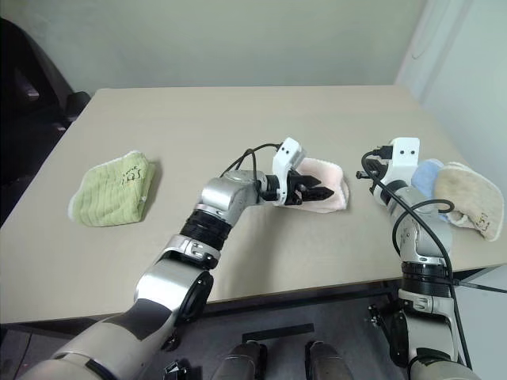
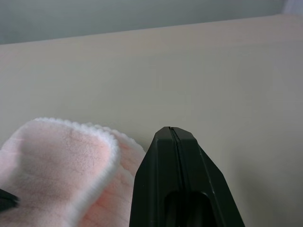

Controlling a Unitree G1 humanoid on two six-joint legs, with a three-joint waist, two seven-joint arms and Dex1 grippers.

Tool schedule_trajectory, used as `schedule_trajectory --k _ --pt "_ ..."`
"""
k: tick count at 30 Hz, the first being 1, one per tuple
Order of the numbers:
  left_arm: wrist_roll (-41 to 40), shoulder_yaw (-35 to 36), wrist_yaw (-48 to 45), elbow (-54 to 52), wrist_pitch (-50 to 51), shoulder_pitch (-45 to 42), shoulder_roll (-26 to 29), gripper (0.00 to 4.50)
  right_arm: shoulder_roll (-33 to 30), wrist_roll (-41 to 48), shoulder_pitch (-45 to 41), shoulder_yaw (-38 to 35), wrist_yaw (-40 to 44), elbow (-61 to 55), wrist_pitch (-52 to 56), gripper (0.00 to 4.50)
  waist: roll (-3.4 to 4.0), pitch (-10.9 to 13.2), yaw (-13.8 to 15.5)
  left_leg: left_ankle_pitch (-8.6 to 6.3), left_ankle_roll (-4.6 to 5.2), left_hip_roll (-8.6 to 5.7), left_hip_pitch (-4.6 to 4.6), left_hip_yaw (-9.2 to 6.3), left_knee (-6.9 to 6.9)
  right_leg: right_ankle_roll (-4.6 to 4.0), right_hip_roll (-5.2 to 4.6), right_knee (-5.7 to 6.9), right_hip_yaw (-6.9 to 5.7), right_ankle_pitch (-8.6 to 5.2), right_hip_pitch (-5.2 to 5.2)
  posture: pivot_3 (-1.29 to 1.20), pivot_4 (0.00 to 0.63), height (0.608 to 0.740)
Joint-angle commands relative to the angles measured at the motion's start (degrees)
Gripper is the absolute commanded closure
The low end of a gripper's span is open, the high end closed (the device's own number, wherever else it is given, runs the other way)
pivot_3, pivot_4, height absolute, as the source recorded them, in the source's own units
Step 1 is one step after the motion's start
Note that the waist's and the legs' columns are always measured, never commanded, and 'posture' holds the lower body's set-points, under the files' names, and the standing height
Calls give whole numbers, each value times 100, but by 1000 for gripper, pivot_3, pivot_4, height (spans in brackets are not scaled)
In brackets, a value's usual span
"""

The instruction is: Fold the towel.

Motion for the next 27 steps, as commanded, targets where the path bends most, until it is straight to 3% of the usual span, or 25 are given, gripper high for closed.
schedule_trajectory --k 1,5,8,15,27 --pt "-662 627 -137 -419 355 -350 170 1358 -135 8 -162 39 59 -109 -120 4500 0 0 0 0 0 0 0 0 -1 -1 0 1 0 1 -2 0 150 740" --pt "-542 1043 300 3 -711 -560 441 1358 -208 -25 -234 209 231 -47 -195 4500 0 0 -1 1 -2 0 0 0 0 1 0 0 0 4 0 0 150 740" --pt "417 462 554 704 -2057 -513 794 1919 -217 15 -381 424 445 -22 -184 4500 10 -5 -14 1 -2 0 1 0 2 1 0 -1 3 4 -1 0 150 740" --pt "1018 41 459 1902 -3061 -512 698 4385 -83 -163 -660 930 687 560 -276 4500 10 -5 15 2 -1 0 -11 0 2 1 -1 -6 -1 5 -12 0 150 740" --pt "1999 -546 1095 3235 -3288 -660 105 4448 258 -695 -838 1540 724 2235 -532 4500 10 -5 24 0 0 -2 -24 0 -6 2 -4 -12 -2 7 -24 0 150 740"
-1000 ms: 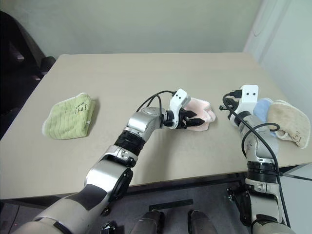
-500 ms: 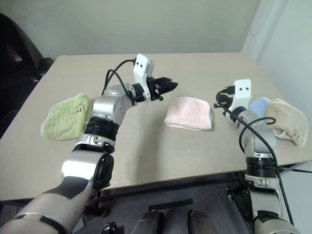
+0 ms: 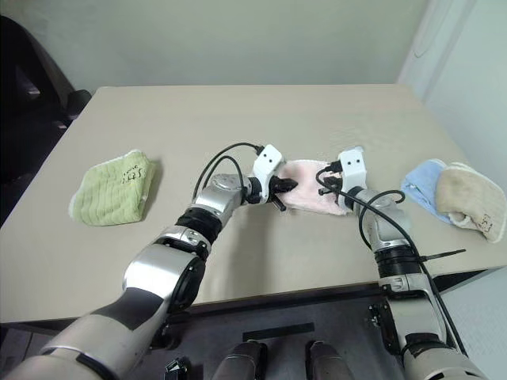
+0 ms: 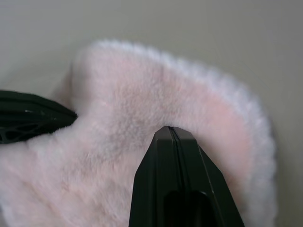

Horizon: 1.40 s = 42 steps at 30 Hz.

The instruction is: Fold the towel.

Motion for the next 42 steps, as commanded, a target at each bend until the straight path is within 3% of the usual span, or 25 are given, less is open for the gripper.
schedule_trajectory --k 1,9,20,25,28,34,38,42 --pt "406 -250 328 233 -78 -140 -81 4448 37 -227 -162 76 -54 435 -107 4500 0 0 -1 0 0 0 0 0 0 0 0 0 0 0 0 0 150 740" --pt "623 -227 710 496 -87 -11 -117 4448 147 -299 -143 -26 -42 732 -381 4500 1 -1 -7 -1 5 0 28 0 6 -10 0 2 1 12 30 0 150 740" --pt "-1465 2011 155 -31 207 -647 260 4448 -141 78 20 -606 -44 -982 -243 4500 2 -1 -5 8 3 0 -9 0 1 -16 2 5 -2 20 -10 0 150 740" --pt "-1533 2029 -410 -486 -36 -542 737 4500 -302 436 133 -833 13 -1894 356 3256 2 -1 -11 9 1 0 -11 0 -2 -17 2 -3 -5 19 -13 0 150 740" --pt "-1423 1921 -637 -677 -122 -360 1016 3872 -363 730 143 -1063 -17 -2200 781 2177 2 -1 -23 14 -8 0 -11 1 -1 -15 2 -6 -6 18 -16 0 150 740" --pt "-1410 1797 -998 -1284 8 217 1493 1734 -669 1261 154 -1644 -84 -2190 1779 37 2 0 -17 14 -9 0 -11 1 3 -14 2 -5 -6 17 -16 0 150 740" --pt "-1423 1677 -1048 -1803 265 712 1677 318 -739 1614 174 -1960 -111 -2111 2437 0 2 -1 -19 15 -9 0 -11 1 2 -14 2 0 -6 17 -17 0 150 740" --pt "-1509 1622 -1048 -2371 643 1164 1729 318 -685 1874 68 -2309 -265 -1741 2918 0 2 -1 -22 15 -10 0 -7 1 2 -14 2 7 -7 19 -16 0 150 740"
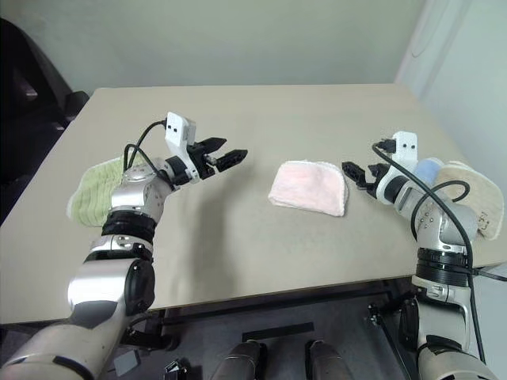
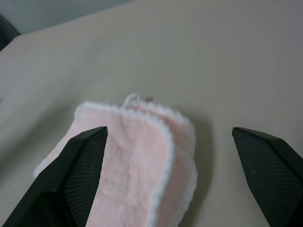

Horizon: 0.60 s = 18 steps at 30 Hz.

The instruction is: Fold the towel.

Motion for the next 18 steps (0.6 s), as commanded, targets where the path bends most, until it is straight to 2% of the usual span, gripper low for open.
schedule_trajectory --k 1,6,7,13,18 --pt "-153 -29 17 -642 350 221 43 318 -28 215 -168 -338 -146 264 207 0 0 0 1 0 0 0 2 0 1 0 0 1 0 0 1 0 150 740" --pt "-463 105 381 -752 1331 312 -280 318 -35 86 -268 -142 -134 452 -70 0 0 0 12 9 4 0 2 0 1 -1 0 4 -2 13 0 0 150 740" --pt "-479 94 437 -766 1433 328 -329 150 -40 77 -275 -91 -114 420 -101 0 0 0 12 13 5 0 1 0 1 -1 0 4 -1 15 1 0 150 740" --pt "-1167 538 917 -482 2870 84 -766 150 -62 7 -211 65 -153 278 -315 0 0 0 -3 23 6 0 5 0 -2 -4 0 6 -1 23 2 0 150 740" --pt "-1104 558 1556 168 3274 -237 -1062 150 -21 64 -116 41 -205 70 -340 0 0 0 5 28 4 0 7 0 -2 -3 0 6 -1 25 4 0 150 740"
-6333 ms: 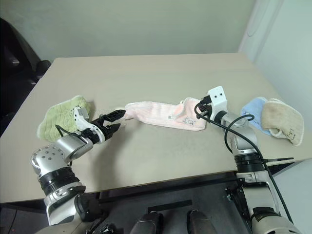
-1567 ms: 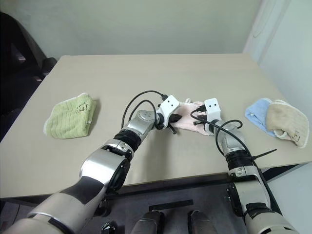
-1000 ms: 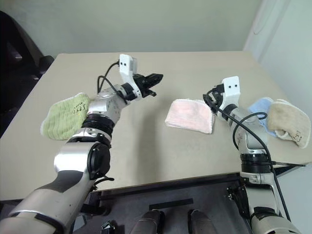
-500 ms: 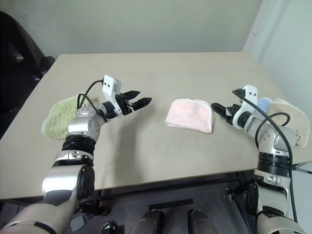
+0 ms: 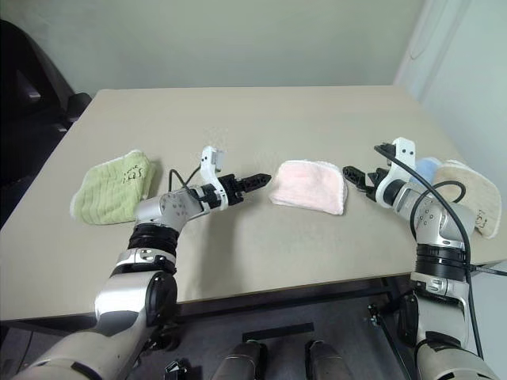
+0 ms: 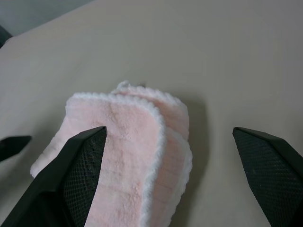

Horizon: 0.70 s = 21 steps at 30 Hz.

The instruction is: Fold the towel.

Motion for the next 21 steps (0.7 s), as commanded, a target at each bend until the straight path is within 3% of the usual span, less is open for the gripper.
schedule_trajectory --k 1,12,21 --pt "-91 105 303 396 219 -354 -163 150 -12 66 41 -32 -66 -406 -113 0 0 0 1 0 0 0 0 0 0 1 0 -1 0 0 0 0 150 740" --pt "19 350 773 1919 -438 -1170 -624 150 99 70 131 -74 -202 -572 -182 0 0 0 44 8 2 -3 3 1 0 4 0 -4 2 1 7 0 150 740" --pt "-6 584 1073 2405 -777 -1435 -892 150 144 89 242 -131 -334 -718 -208 0 0 0 66 11 4 -7 4 1 0 10 -1 -6 5 1 10 0 150 740"
